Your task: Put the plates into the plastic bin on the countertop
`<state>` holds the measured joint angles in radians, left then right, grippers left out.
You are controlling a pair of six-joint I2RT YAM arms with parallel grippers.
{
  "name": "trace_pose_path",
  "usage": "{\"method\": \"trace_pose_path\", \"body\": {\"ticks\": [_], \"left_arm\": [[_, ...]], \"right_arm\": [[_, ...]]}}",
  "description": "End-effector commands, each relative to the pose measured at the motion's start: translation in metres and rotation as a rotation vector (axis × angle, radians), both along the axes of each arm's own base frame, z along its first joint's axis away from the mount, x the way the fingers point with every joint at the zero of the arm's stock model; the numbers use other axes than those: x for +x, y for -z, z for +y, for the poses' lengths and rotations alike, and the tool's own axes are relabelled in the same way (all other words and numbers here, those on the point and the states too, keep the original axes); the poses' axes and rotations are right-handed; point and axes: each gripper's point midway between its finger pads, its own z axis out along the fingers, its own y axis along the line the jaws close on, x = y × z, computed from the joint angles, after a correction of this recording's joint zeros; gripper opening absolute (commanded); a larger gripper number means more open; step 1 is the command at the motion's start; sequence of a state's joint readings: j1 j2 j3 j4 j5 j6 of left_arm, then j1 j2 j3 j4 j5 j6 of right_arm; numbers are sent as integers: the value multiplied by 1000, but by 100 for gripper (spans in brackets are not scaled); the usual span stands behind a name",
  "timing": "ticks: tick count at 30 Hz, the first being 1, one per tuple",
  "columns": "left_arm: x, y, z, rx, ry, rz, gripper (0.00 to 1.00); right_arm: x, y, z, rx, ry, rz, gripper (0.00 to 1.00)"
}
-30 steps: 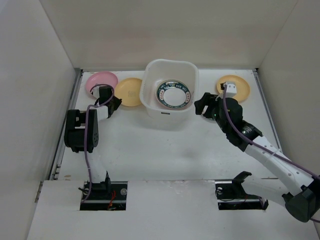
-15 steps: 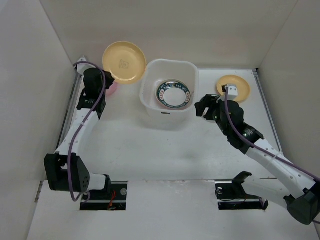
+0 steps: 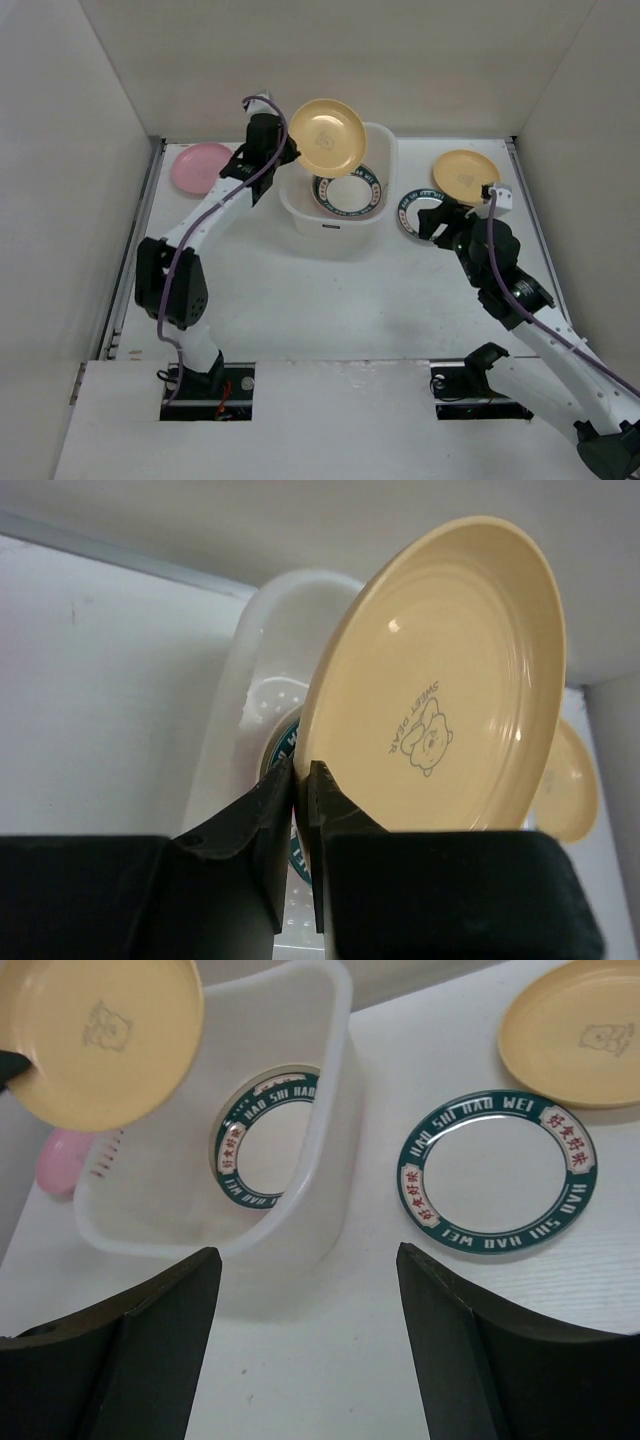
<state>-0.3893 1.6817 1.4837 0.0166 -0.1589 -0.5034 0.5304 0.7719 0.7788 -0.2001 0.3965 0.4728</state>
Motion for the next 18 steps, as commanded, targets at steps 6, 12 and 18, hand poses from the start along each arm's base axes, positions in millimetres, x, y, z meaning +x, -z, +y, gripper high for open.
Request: {"method": "trace_pose_path", "body": {"ticks": [6, 12, 18], "left_arm": [[29, 26, -63, 85, 127, 40, 8], [40, 61, -77, 168, 157, 106, 10], [41, 88, -75, 252, 173, 141, 35]], "right_arm": [[-12, 6, -41, 42, 127, 3, 77], [-7, 35, -58, 80, 206, 101, 78], [1, 91, -56, 228, 222, 255, 77]]}}
